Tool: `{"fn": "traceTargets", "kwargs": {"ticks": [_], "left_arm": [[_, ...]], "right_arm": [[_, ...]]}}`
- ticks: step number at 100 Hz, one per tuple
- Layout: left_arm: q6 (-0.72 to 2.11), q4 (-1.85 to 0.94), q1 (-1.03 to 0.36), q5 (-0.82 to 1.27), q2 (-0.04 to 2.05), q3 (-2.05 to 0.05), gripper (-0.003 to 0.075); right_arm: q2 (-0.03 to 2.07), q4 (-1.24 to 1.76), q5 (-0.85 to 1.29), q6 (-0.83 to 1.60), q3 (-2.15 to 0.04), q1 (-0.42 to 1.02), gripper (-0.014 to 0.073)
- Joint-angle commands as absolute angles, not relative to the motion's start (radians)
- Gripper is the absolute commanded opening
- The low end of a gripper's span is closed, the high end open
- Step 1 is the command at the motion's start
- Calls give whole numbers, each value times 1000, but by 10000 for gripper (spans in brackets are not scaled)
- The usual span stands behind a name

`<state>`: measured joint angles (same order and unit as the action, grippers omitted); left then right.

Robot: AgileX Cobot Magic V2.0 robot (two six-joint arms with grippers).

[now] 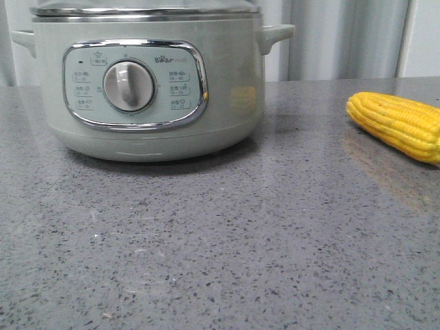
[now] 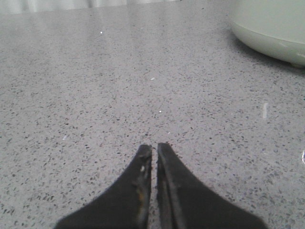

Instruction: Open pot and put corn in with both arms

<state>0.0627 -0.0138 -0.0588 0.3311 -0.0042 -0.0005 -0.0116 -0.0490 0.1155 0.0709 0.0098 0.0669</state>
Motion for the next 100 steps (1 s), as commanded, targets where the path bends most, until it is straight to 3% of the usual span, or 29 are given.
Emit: {"fn": "traceTargets", "kwargs": {"ticks": [1, 16, 35, 54, 81, 100], "left_arm": [[52, -22, -53, 291, -38, 9, -20], [52, -20, -53, 284, -38, 9, -20], [52, -60, -53, 200, -38, 9, -20], [52, -386, -53, 0, -38, 9, -20], [52, -704, -53, -106, -38, 7, -20], [94, -561, -53, 0, -19, -107, -20]], "right_arm": [[-32, -52, -59, 82, 30, 60, -67], [-32, -52, -156, 82, 30, 60, -67], [-32, 87, -77, 72, 30, 60, -67], [-32, 203, -82, 72, 30, 60, -67], [-32, 578, -160, 72, 16, 60, -67], [2, 483, 107, 72, -152, 60, -67]]}}
